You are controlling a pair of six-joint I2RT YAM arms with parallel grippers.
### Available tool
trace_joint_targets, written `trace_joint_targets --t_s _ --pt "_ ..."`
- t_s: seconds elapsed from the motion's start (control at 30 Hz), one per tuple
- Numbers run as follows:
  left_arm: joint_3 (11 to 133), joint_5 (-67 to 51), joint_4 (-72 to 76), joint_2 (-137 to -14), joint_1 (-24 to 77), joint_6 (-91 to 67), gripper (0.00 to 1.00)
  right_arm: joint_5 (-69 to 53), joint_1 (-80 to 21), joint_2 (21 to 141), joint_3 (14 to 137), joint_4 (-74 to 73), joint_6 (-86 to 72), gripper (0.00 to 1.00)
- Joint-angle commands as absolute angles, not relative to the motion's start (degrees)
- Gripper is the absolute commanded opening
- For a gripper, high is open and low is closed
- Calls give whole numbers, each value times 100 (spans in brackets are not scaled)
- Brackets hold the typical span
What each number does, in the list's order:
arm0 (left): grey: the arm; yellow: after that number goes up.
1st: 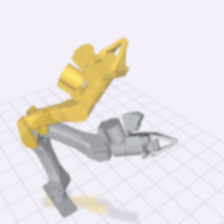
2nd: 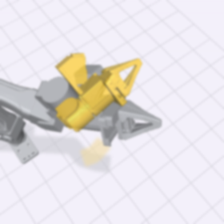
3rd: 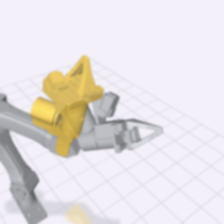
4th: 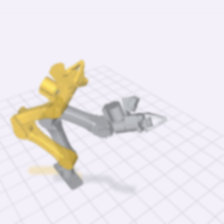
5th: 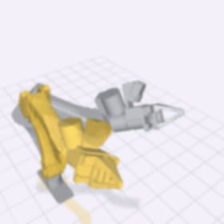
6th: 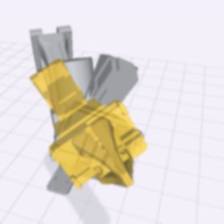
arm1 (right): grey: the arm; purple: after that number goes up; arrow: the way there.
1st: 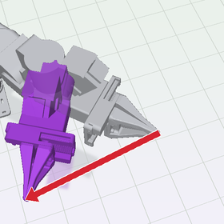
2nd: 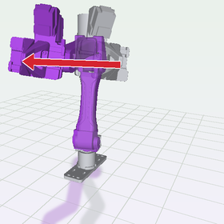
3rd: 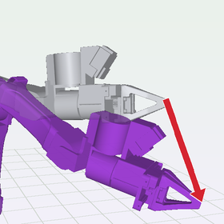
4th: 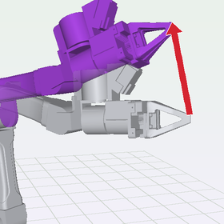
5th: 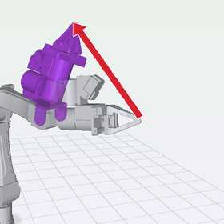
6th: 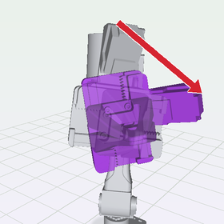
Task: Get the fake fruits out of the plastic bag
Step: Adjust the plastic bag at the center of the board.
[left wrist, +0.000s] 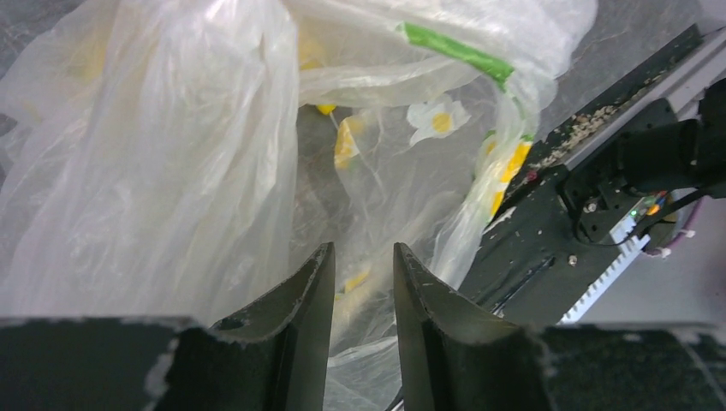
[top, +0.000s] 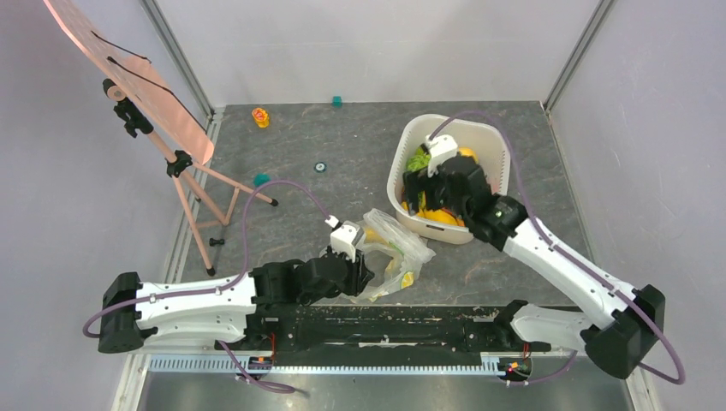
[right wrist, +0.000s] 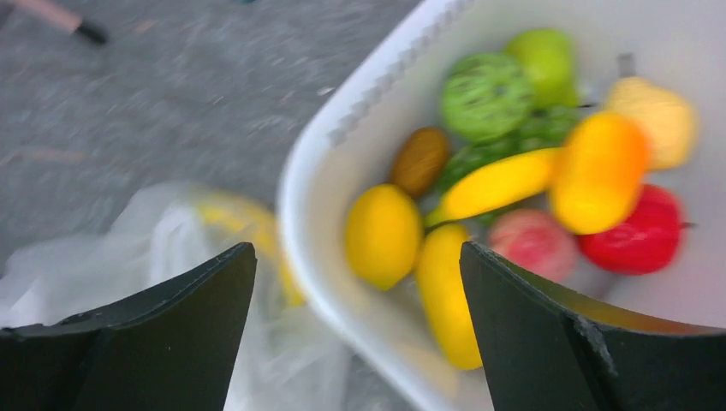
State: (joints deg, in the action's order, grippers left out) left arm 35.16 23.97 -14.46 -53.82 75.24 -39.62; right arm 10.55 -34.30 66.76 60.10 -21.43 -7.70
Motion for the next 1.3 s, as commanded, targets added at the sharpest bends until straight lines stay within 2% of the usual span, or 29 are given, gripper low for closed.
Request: trace_joint_targets --t_s 0.0,0.13,0.23,0.37,0.47,0.63,0.83,1.0,1.27 --pt "3323 2691 -1264 -5206 7480 -4214 37 1047 -4352 6143 5572 -2359 -1312 92" --pt "3099 2784 -1273 -5082 7462 -4267 35 754 -5083 5620 5260 -2126 -1563 86" --pt "2956 2830 -1301 -5033 7451 -4314 31 191 -5503 5240 4882 -1623 -1517 73" --pt "2731 2831 -1277 -4987 7442 -4422 29 -413 -5786 4930 4467 -1041 -1408 62" --pt "2582 2813 -1220 -4950 7444 -4524 27 -783 -5890 4989 4386 -864 -1239 54" --pt "2416 2808 -1125 -4871 7441 -4651 24 -879 -6140 5641 4438 -839 -1135 35" --pt "2382 2816 -1114 -4881 7439 -4685 20 -36 -6765 6401 4519 -792 -986 31" --pt "2357 2813 -1099 -4887 7440 -4715 13 556 -7046 6947 4454 -583 -865 28" --pt "1990 2761 -912 -4820 7444 -4831 2 1442 -7237 7531 3723 105 -978 22"
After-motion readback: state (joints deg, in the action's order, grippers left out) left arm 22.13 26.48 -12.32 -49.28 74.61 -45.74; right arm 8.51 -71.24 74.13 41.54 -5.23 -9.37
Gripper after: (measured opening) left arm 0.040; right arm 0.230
